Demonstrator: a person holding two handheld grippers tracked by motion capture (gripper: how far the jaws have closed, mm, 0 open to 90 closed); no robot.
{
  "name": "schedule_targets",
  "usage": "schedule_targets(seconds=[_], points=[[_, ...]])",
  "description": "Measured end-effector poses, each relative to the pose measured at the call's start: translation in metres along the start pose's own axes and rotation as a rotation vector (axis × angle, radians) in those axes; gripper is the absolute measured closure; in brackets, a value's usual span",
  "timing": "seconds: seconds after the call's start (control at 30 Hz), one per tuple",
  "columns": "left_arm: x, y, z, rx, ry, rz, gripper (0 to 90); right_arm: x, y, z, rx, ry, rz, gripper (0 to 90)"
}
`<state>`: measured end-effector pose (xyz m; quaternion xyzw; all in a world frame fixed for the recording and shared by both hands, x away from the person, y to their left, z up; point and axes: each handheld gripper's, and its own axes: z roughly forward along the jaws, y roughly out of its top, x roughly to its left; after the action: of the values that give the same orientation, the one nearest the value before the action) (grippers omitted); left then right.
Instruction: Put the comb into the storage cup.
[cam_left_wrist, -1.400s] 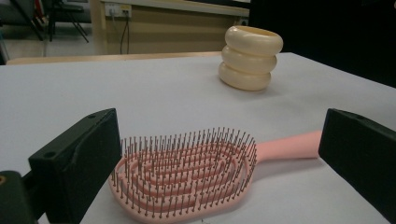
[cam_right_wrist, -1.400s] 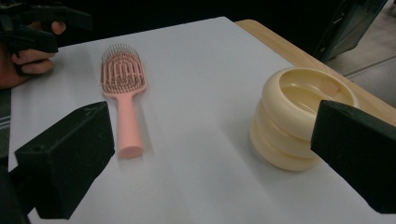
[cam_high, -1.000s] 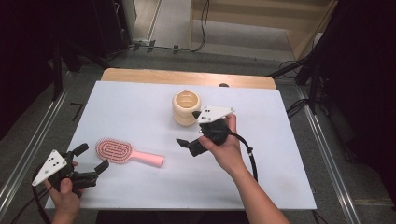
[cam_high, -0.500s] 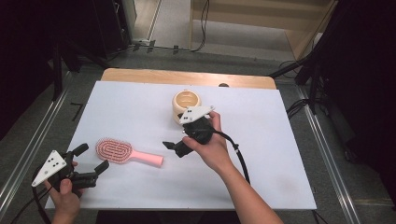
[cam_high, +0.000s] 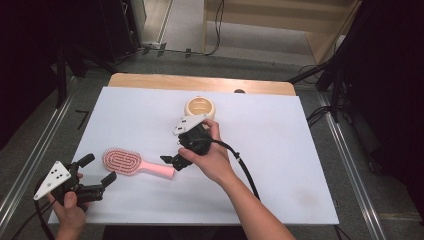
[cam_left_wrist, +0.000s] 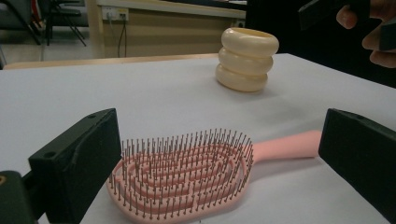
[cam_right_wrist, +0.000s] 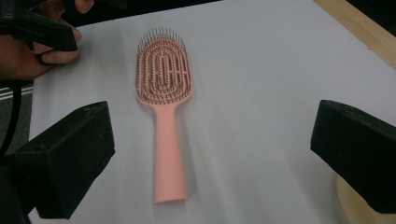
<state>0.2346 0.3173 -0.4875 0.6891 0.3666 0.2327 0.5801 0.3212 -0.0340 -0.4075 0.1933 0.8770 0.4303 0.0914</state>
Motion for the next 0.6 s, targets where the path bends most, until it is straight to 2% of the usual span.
schedule_targets(seconds=[0.17,0.6], points=[[0.0,0.0,0.0,-0.001,-0.001,-0.001,0.0,0.002,0.002,0.013,0.025,0.015,-0.002,0.0],[0.001,0.0,-0.001,-0.002,0.0,-0.004,0.0,0.005,0.003,0.032,0.073,0.033,0.005,0.0]])
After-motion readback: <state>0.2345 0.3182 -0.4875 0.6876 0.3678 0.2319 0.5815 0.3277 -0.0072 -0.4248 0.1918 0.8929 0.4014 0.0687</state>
